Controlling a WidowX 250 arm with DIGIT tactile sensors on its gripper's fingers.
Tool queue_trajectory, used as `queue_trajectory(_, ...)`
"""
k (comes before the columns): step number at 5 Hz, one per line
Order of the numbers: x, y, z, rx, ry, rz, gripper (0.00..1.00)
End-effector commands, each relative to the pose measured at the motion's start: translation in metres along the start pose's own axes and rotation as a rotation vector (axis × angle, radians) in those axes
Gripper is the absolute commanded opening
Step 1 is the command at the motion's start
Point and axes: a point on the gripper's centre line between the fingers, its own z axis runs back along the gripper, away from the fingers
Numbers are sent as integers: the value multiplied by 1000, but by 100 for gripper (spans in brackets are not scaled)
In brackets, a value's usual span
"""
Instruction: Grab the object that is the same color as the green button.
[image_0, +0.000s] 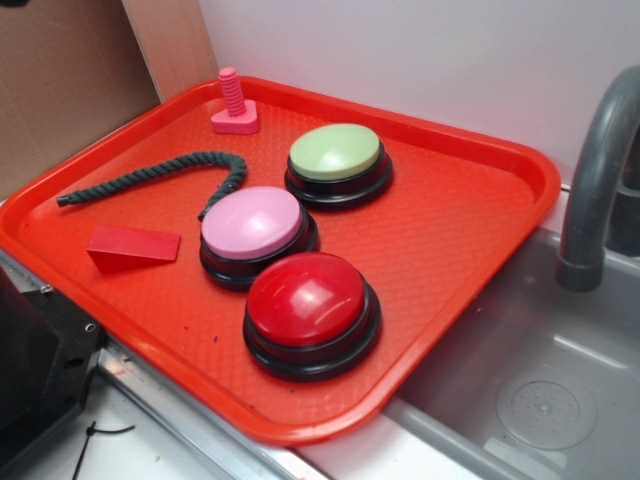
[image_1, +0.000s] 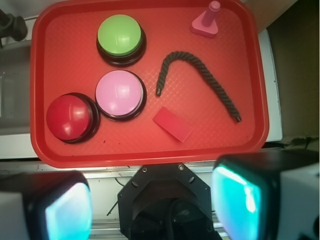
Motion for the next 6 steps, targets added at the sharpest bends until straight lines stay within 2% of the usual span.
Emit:
queue_trajectory(1,0,0,0,0,0,0,100)
queue_trajectory(3,20,20,-20,46,-9,-91,100)
queue_trajectory(5,46,67,-65,50,-41,-259,100)
queue_trajectory(6,58,91,-90,21,-48,-271,100)
